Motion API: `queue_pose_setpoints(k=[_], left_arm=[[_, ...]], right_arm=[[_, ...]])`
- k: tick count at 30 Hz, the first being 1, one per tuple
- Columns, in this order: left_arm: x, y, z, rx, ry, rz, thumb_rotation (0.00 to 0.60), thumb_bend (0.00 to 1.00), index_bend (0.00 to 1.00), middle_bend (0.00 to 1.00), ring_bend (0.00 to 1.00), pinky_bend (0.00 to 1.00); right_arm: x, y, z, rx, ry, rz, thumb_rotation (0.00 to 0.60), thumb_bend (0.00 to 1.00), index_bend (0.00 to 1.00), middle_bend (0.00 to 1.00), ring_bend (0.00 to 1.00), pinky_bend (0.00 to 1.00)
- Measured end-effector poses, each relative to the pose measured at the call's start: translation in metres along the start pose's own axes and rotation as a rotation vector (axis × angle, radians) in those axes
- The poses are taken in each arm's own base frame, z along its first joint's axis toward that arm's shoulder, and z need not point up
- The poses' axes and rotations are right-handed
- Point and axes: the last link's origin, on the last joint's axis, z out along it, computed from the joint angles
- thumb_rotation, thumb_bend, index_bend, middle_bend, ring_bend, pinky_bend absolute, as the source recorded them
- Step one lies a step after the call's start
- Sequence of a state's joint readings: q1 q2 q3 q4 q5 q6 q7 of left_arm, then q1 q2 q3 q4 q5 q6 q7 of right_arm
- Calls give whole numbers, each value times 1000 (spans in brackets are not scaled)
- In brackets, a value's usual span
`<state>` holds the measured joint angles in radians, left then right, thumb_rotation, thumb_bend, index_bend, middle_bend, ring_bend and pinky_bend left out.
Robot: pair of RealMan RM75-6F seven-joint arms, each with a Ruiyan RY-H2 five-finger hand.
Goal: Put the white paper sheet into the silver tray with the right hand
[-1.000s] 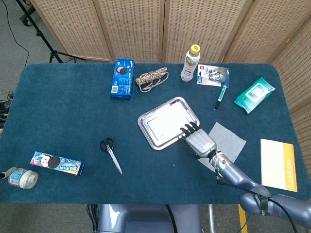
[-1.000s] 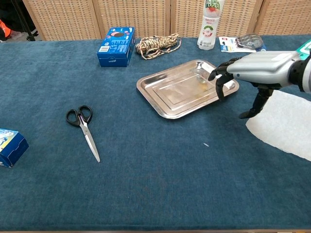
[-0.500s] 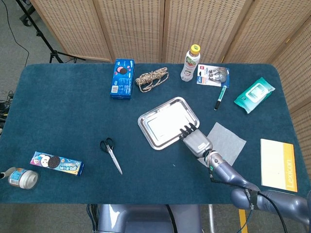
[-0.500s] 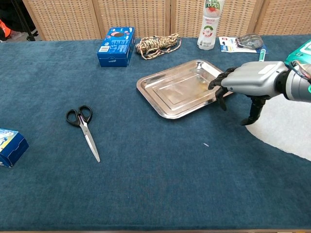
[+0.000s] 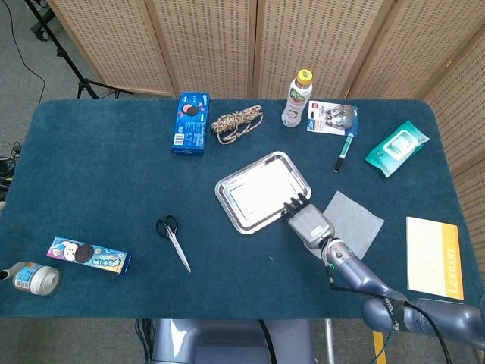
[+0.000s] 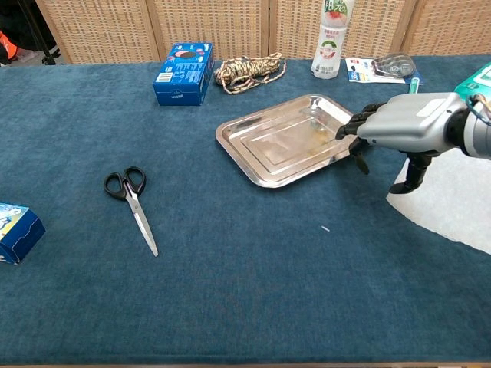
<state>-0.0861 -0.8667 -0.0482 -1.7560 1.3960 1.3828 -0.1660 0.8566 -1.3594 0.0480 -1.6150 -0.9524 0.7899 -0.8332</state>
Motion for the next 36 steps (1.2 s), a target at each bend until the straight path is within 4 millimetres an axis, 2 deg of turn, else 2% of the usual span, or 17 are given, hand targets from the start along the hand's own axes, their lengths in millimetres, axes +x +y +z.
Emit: queue_pose_setpoints(k=[12, 24, 36], left_arm=[[0, 0, 0, -1, -1, -1, 600, 0, 0, 0, 0, 0], [0, 0, 0, -1, -3, -1, 600, 0, 0, 0, 0, 0], [1, -1, 0, 2, -2, -4, 600, 0, 0, 0, 0, 0]], right_arm=[[-9, 12, -5, -34, -39, -78, 600, 325, 426, 37, 0, 24], [-19, 11, -3, -39, -80, -69, 600, 387, 432, 18, 0, 24], [-30, 15, -1, -51, -107, -48, 600, 449, 571, 16, 0, 24]])
